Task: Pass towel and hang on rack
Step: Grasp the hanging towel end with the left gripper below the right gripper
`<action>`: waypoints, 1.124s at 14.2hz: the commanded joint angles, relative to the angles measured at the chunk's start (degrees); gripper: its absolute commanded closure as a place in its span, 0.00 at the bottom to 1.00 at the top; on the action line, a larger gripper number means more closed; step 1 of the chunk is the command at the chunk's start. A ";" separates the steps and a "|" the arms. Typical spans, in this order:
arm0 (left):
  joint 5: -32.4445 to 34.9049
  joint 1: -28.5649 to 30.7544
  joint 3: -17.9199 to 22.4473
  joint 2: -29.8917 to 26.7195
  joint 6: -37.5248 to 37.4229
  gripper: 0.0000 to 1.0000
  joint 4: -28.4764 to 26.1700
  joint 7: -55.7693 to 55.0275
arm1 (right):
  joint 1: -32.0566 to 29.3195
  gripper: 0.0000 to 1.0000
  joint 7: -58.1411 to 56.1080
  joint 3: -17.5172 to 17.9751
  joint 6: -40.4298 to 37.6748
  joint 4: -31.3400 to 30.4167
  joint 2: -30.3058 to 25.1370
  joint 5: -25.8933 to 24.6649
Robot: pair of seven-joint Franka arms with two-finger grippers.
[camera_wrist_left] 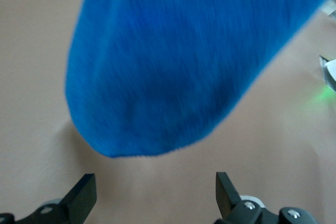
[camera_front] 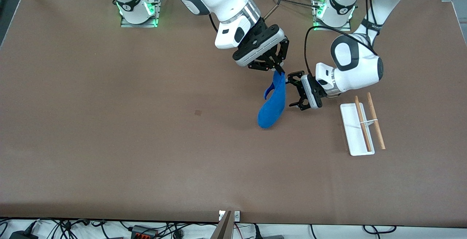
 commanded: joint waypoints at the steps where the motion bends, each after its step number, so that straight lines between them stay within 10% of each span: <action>1: -6.45 -1.21 -1.01 2.10 4.39 0.00 -0.13 9.46 | 0.55 1.00 0.87 -0.21 0.36 1.56 0.94 -1.20; 16: -13.15 -5.71 -0.92 14.92 9.94 0.01 15.50 34.61 | 0.55 1.00 0.96 -0.21 4.84 -0.55 0.94 -1.38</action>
